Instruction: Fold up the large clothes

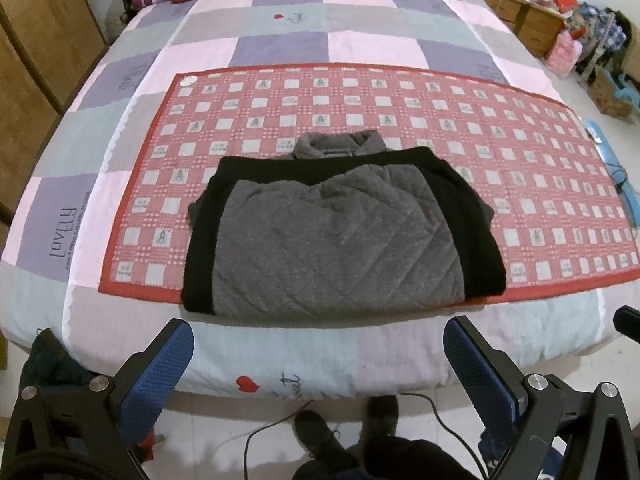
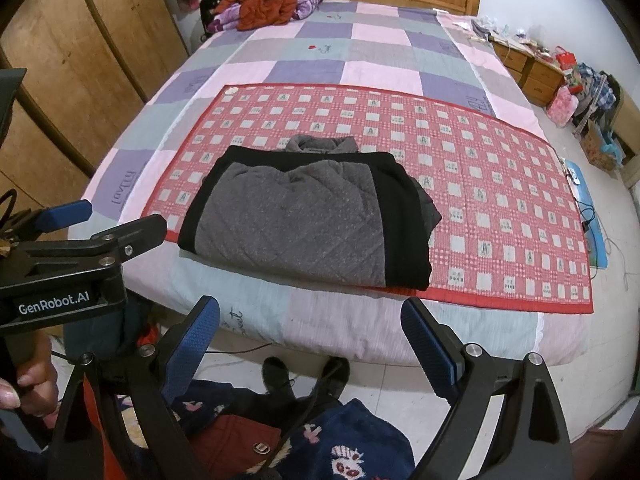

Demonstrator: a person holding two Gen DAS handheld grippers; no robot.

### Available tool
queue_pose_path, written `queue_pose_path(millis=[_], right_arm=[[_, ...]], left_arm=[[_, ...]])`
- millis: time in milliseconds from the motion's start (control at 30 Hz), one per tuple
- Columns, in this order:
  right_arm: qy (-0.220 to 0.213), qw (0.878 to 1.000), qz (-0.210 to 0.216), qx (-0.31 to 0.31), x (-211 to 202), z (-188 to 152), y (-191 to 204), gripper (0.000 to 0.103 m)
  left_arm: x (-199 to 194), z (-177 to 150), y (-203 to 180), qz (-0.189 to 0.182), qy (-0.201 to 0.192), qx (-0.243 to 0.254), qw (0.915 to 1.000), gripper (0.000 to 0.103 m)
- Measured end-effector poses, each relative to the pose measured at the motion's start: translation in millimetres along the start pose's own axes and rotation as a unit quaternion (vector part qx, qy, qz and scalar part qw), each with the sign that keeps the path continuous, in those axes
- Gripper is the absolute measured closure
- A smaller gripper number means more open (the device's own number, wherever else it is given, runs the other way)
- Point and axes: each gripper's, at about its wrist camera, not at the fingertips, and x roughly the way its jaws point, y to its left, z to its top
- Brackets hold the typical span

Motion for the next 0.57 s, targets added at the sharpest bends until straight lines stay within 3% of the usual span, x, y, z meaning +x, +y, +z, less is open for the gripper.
queue_pose_path(millis=[567], right_arm=[[0.008, 1.0, 0.004, 0.01, 0.9, 3.4, -12.8, 0.009]], left_arm=[[6.1, 5.9, -12.4, 0.0, 0.003, 0.01, 0.9999, 0.0]])
